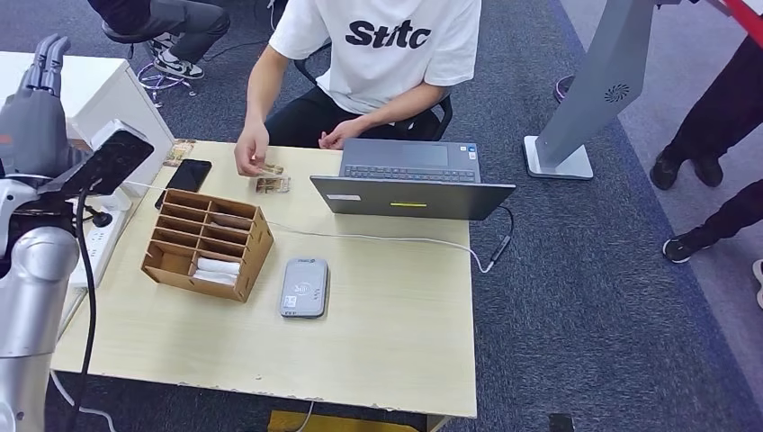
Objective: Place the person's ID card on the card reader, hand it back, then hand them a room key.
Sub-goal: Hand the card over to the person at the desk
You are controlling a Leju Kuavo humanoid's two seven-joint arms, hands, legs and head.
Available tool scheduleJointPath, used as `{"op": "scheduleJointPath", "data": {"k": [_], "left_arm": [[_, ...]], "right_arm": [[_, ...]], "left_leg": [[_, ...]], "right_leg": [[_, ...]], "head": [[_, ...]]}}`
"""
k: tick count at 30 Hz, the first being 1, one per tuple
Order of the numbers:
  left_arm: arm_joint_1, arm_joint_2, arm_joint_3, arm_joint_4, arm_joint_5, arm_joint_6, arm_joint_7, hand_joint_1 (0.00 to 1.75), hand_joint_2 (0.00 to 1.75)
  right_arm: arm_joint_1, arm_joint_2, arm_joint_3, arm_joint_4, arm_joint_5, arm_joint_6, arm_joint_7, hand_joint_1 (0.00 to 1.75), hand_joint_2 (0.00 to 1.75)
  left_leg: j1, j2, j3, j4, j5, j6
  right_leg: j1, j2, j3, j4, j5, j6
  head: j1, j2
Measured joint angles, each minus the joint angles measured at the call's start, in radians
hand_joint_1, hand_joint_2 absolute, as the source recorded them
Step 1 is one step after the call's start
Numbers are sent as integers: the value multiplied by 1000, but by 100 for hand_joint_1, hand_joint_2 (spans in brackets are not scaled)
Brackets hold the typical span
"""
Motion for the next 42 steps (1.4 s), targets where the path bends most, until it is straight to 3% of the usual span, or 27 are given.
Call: {"op": "scheduleJointPath", "data": {"k": [5, 12, 19, 24, 29, 34, 38, 42], "left_arm": [[96, -8, 11, -55, 21, 38, -40, 0, 175], [310, -13, 51, -217, 60, 68, -103, 0, 175], [406, -14, 77, -299, 71, 77, -116, 0, 175], [549, -17, 129, -391, 136, 129, -182, 0, 175], [744, -35, 238, -487, 265, 183, -271, 0, 175], [921, -91, 411, -554, 438, 161, -363, 0, 175], [992, -150, 556, -565, 486, 121, -403, 0, 175], [1019, -188, 637, -567, 491, 112, -410, 0, 175]], "right_arm": [[5, 1, -1, 0, -13, -1, -4, 0, 175], [12, 3, -10, 0, -32, -10, -5, 0, 175], [13, 3, -20, 0, -36, -13, -5, 0, 175], [16, 3, -29, 0, -49, -17, -11, 0, 175], [21, 3, -36, 0, -61, -31, -12, 0, 175], [27, 4, -49, 0, -70, -47, -10, 0, 175], [27, 5, -51, 0, -73, -50, -11, 0, 175], [27, 6, -51, 0, -73, -51, -11, 0, 175]], "left_leg": [[0, 0, 0, 0, 0, 0], [0, 0, 0, 0, -1, 0], [0, 0, 0, -1, -1, 0], [0, 2, 0, -1, -2, 0], [0, 2, 0, -1, -4, -1], [0, 2, 0, -1, -5, -1], [0, 2, 0, -1, -5, -1], [0, 1, 1, -1, -5, -1]], "right_leg": [[0, 0, 0, 0, 0, 0], [0, 0, 0, 0, -1, 0], [0, 0, 0, 0, -1, 0], [-1, 2, 0, 0, -2, 0], [0, 2, 0, 0, -4, -1], [0, 2, 0, 0, -6, -2], [0, 1, 0, 0, -6, -2], [0, 0, 1, 0, -6, -2]], "head": [[0, 0], [0, 0], [0, 0], [0, 0], [0, 0], [0, 0], [0, 0], [0, 0]]}}
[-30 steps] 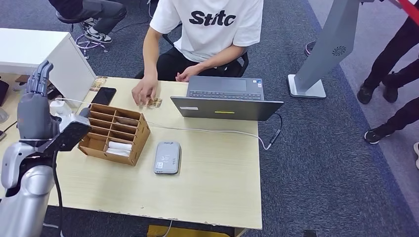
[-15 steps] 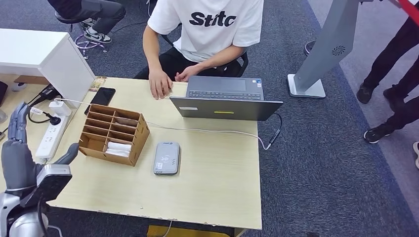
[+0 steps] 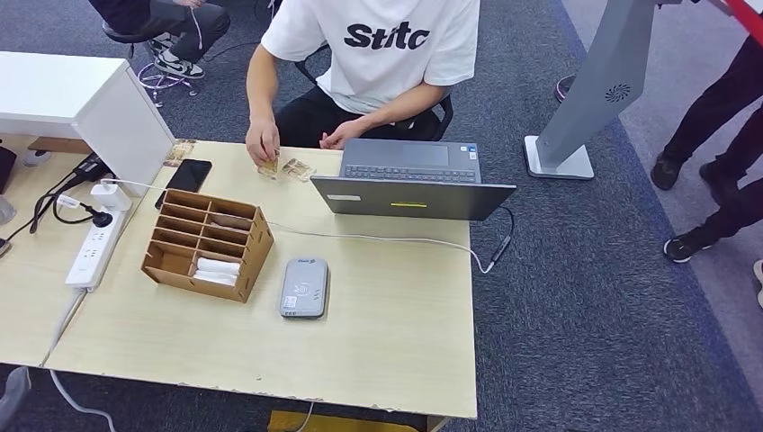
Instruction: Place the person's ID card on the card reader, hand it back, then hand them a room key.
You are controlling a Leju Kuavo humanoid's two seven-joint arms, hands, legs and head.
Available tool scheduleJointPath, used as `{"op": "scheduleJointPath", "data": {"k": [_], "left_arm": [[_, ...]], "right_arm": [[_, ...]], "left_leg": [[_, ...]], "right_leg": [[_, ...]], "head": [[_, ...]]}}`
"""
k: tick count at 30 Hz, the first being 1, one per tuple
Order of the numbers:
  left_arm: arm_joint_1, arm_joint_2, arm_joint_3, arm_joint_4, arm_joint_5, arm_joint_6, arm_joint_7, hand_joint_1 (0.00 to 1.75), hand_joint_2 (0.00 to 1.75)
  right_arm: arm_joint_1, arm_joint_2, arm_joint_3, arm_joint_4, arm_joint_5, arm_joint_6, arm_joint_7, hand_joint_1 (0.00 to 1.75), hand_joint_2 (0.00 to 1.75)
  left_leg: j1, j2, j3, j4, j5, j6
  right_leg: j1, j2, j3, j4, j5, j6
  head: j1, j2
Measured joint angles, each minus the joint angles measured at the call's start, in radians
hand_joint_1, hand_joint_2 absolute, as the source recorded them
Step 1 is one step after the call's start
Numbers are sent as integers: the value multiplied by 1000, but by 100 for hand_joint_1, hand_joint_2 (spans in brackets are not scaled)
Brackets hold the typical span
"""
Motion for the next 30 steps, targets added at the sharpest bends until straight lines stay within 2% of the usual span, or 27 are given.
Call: {"op": "scheduleJointPath", "data": {"k": [3, 9, 14, 19, 23, 26, 30], "left_arm": [[5, -33, 57, 0, -4, -12, -2, 0, 175], [3, -109, 226, 15, 12, -95, -36, 0, 175], [-41, -149, 361, 79, -23, -132, -12, 0, 175], [-138, -154, 617, 316, -60, -156, -94, 0, 175], [-217, -128, 781, 595, -99, -45, -171, 0, 175], [-254, -104, 856, 763, -110, 10, -204, 0, 175], [-281, -82, 900, 887, -126, 44, -201, 0, 175]], "right_arm": [[0, 0, 0, 0, 0, 0, 0, 0, 175], [0, 2, 0, 0, 0, -4, 1, 0, 175], [-1, 5, 0, 0, 5, -7, 5, 0, 175], [-1, 9, 0, 0, 15, -17, 16, 0, 175], [-3, 13, 0, 0, 21, -19, 18, 0, 175], [-4, 14, 0, 0, 22, -19, 17, 0, 175], [-4, 15, 0, 0, 23, -19, 17, 0, 175]], "left_leg": [[0, 0, 0, 0, 0, 0], [0, -1, 1, 0, 0, 0], [0, -1, 0, 0, 0, 0], [0, -1, 2, -1, 0, 0], [1, -2, 2, -1, 0, 0], [1, -2, 2, -1, 0, 0], [0, -2, 2, -1, 0, 0]], "right_leg": [[0, 0, 1, 0, 0, 0], [0, 0, 1, 0, 0, 0], [0, -1, 2, 0, 0, 0], [1, -1, 2, 0, -1, -1], [1, -2, 2, 0, -1, -1], [1, -2, 2, 0, -1, -1], [1, -2, 2, 0, -1, -1]], "head": [[0, 0], [0, 0], [0, 0], [-1, 0], [-1, 0], [-1, 0], [1, 0]]}}
